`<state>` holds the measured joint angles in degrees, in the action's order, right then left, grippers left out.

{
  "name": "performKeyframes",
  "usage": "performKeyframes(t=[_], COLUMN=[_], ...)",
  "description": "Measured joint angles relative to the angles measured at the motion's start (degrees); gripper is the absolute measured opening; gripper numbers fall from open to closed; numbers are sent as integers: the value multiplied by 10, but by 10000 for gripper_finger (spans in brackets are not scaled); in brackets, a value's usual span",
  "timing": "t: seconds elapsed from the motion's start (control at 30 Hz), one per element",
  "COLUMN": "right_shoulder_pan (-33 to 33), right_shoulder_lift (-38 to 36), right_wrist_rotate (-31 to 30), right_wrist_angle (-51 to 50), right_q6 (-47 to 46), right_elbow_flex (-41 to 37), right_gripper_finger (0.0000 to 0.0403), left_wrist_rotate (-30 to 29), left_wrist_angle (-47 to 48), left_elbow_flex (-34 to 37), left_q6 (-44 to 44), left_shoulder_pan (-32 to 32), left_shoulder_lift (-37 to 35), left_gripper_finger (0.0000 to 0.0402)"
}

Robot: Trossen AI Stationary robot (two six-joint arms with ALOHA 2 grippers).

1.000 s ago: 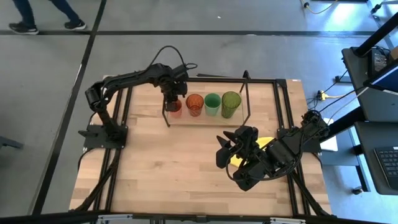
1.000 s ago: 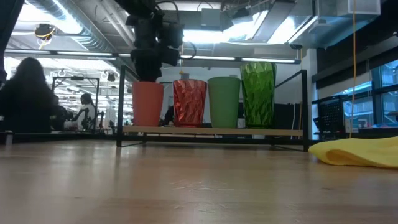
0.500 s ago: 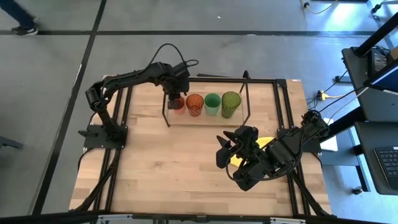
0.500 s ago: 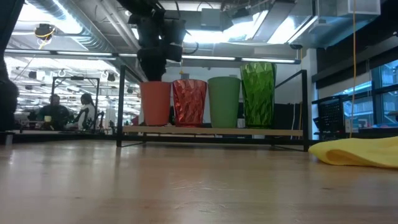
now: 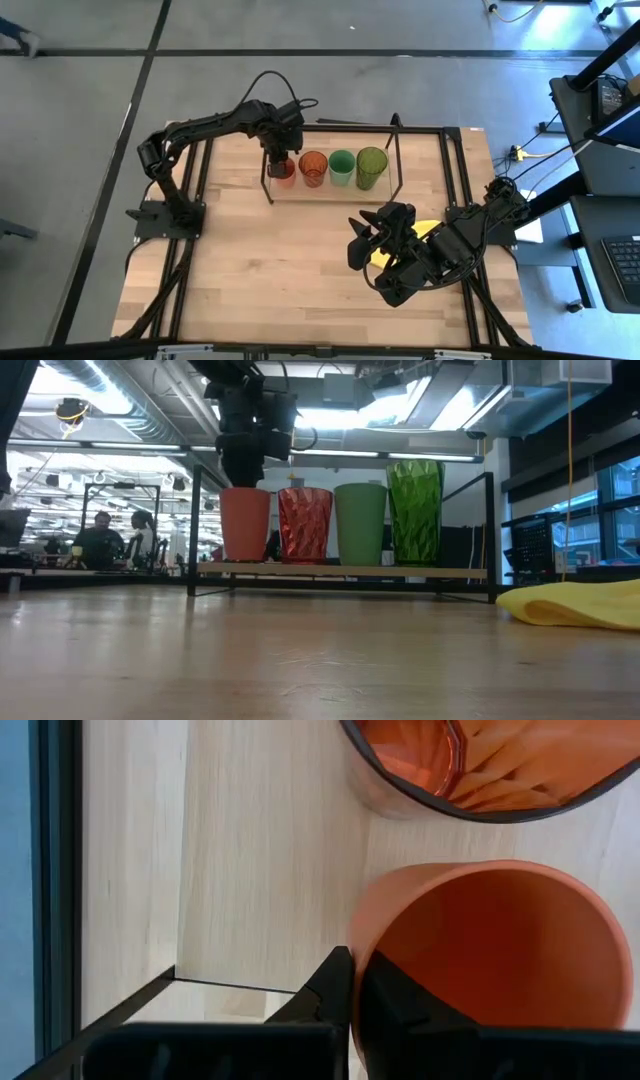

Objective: Stack small to large cups/mugs on shelf
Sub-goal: Put the orange cup on the shelf, then return to Home Position

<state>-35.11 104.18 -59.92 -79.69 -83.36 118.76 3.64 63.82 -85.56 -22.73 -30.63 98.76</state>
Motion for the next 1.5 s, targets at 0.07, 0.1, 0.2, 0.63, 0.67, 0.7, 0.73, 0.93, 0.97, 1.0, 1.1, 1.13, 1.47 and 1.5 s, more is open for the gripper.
performKeyframes(t=[0.07, 0.1, 0.2, 0.63, 0.67, 0.7, 0.73, 0.93, 0.97, 1.0, 1.1, 1.13, 1.47, 1.5], right_shoulder_pan=[0, 0, 0, 0, 0, 0, 0, 0, 0, 0, 0, 0, 6, 10], right_shoulder_lift=[0, 0, 0, 0, 0, 0, 0, 0, 0, 0, 0, 0, 1, 1], right_wrist_rotate=[0, 0, 0, 0, 0, 0, 0, 0, 0, 0, 0, 0, -14, -10], right_wrist_angle=[0, 0, 0, 0, 0, 0, 0, 0, 0, 0, 0, -1, -33, -35], right_q6=[0, 0, -1, -1, -1, -1, -1, -1, 0, 0, 0, 0, 6, 24], right_elbow_flex=[0, 0, 0, 0, 0, 0, 0, 0, 0, 0, 0, 0, 51, 74], right_gripper_finger=[158, 158, 158, 158, 158, 158, 158, 158, 158, 158, 158, 158, 158, 158], left_wrist_rotate=[0, -1, -1, -11, -11, -12, -12, -29, -29, -27, -26, -26, 111, 133], left_wrist_angle=[-1, -1, -6, -6, -6, -6, -6, 0, 5, 8, 20, 23, 48, 38], left_elbow_flex=[0, 0, 0, 1, 1, 1, 1, 0, -4, -12, -46, -61, -227, -239], left_q6=[1, 1, 1, -2, -1, -1, -1, 0, 0, 0, 1, 1, 112, 124], left_shoulder_pan=[0, 0, 0, 0, 0, 0, 0, 0, 0, 0, 0, 1, 31, 40], left_shoulder_lift=[0, 0, 0, 0, -1, -1, -1, -2, -2, -2, -3, -3, -11, -17], left_gripper_finger=[2, 2, 7, 34, 34, 35, 36, 35, 34, 34, 36, 38, 37, 36])
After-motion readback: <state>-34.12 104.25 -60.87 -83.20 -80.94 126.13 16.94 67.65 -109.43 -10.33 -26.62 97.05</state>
